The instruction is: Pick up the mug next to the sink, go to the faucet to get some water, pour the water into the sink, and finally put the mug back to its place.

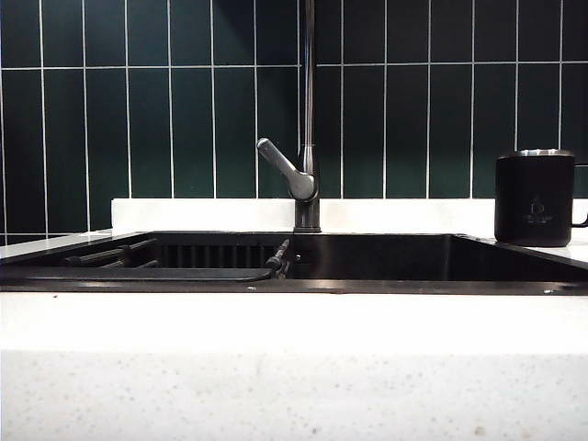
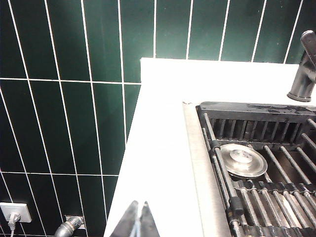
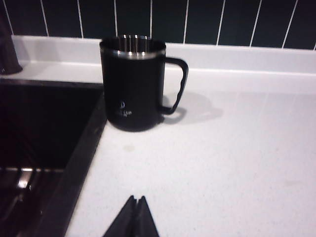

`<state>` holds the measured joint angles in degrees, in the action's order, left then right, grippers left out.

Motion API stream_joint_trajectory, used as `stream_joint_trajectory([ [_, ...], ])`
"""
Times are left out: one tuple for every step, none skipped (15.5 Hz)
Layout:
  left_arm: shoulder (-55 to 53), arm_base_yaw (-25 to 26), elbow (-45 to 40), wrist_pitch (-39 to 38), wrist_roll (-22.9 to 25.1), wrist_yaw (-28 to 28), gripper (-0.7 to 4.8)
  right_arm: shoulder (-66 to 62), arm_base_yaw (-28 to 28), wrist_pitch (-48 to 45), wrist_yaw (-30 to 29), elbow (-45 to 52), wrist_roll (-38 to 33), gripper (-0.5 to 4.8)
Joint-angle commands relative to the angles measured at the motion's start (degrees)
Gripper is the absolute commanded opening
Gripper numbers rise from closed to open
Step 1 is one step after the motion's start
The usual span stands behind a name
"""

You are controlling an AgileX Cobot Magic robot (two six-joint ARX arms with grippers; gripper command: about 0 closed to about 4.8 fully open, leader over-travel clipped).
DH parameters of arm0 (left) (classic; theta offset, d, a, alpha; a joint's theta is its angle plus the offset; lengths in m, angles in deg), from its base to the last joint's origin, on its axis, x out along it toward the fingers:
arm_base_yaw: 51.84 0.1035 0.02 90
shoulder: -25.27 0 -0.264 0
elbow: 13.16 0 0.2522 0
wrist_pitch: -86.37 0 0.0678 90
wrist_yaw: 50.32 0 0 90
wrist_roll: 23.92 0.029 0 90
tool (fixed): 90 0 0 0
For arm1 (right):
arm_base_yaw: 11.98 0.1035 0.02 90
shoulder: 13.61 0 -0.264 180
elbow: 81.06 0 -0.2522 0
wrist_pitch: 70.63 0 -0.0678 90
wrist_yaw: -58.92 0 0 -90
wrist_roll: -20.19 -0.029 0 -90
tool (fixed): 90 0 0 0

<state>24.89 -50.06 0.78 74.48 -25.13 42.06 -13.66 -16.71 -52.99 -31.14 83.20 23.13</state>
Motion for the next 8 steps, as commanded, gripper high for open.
stream_joint_trajectory([
  [0.0,0.0,0.2,0.4,-1.6,0.4,-0.06,0.2,0.0,-4.7,0.1,-0.3,-8.1,-0.01],
  [0.0,0.0,0.2,0.4,-2.3,0.4,-0.06,0.2,0.1,-6.7,0.1,-0.3,-12.7,-0.01],
  [0.0,0.0,0.3,0.4,-2.3,1.5,-0.06,0.2,0.1,-8.5,0.0,-0.5,-15.3,-0.01],
  [0.0,0.0,0.8,0.4,-2.3,3.1,-0.06,0.2,0.1,-8.2,-0.2,-1.7,-16.5,-0.01],
  [0.0,0.0,1.4,0.4,-2.3,4.4,-0.06,0.2,0.1,-7.1,-0.2,-3.0,-16.4,-0.01],
  [0.0,0.0,2.6,0.3,-2.3,4.8,-0.06,0.0,0.1,-3.9,-0.1,-6.3,-15.2,-0.01],
  [0.0,0.0,3.4,0.3,-2.3,5.5,-0.06,-0.1,0.0,-2.4,-0.1,-8.5,-12.7,-0.01],
  [0.0,0.0,4.2,0.3,-2.3,5.8,-0.06,-0.5,0.0,-1.9,0.0,-10.2,-11.3,-0.01],
])
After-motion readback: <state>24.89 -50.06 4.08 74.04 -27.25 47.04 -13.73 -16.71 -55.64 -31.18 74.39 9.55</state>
